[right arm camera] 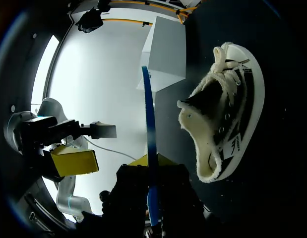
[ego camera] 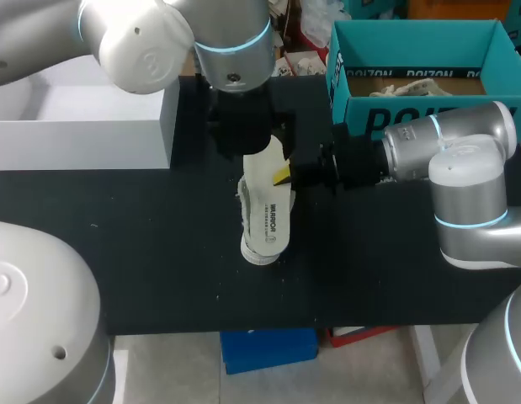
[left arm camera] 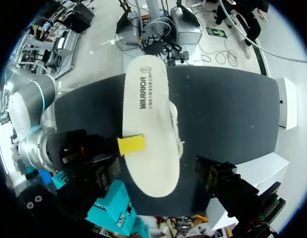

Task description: Take the shoe out of the shoebox, open the shoe tongue, remove and reinsert the insole, then place the shoe into the shoebox

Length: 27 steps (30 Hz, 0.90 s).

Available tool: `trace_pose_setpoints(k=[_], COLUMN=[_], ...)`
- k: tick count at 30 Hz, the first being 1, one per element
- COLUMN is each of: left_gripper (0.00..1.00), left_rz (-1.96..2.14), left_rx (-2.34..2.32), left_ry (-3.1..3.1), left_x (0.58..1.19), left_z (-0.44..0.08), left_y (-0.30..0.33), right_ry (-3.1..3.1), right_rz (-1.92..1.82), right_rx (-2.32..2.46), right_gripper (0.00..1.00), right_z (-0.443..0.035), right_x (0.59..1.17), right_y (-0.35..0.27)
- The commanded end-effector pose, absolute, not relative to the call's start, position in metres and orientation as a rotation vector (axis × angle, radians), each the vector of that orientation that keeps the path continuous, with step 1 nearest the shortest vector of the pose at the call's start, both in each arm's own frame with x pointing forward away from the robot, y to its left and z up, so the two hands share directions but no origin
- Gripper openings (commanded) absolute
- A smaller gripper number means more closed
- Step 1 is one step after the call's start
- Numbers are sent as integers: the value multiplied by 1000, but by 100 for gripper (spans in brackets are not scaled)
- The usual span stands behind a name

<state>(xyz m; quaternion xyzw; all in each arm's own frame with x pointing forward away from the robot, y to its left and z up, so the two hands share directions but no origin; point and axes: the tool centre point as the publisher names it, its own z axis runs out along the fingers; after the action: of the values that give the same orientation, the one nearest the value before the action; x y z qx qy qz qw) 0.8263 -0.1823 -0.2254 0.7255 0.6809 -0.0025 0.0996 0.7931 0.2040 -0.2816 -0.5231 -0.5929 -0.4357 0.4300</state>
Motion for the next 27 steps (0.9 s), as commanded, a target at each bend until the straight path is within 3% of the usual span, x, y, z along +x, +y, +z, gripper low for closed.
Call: trace_pose_setpoints(k=[1, 17, 27], left_gripper=[100, 100, 100], left_rz=[-19, -14, -17], left_rx=[2157, 2142, 2119], left_ry=[2022, 2059, 2081], left_x=[845, 898, 901], left_z=[-230, -243, -244], left_y=[-188, -192, -190], right_ry=[-1479, -1479, -1479], right_rz=[-1088, -1088, -1088], right_rx=[-1307, -1307, -1307], right_gripper=[0, 0, 0], right_z=[-282, -282, -282], right_x=[793, 793, 793], right_y=[205, 205, 205])
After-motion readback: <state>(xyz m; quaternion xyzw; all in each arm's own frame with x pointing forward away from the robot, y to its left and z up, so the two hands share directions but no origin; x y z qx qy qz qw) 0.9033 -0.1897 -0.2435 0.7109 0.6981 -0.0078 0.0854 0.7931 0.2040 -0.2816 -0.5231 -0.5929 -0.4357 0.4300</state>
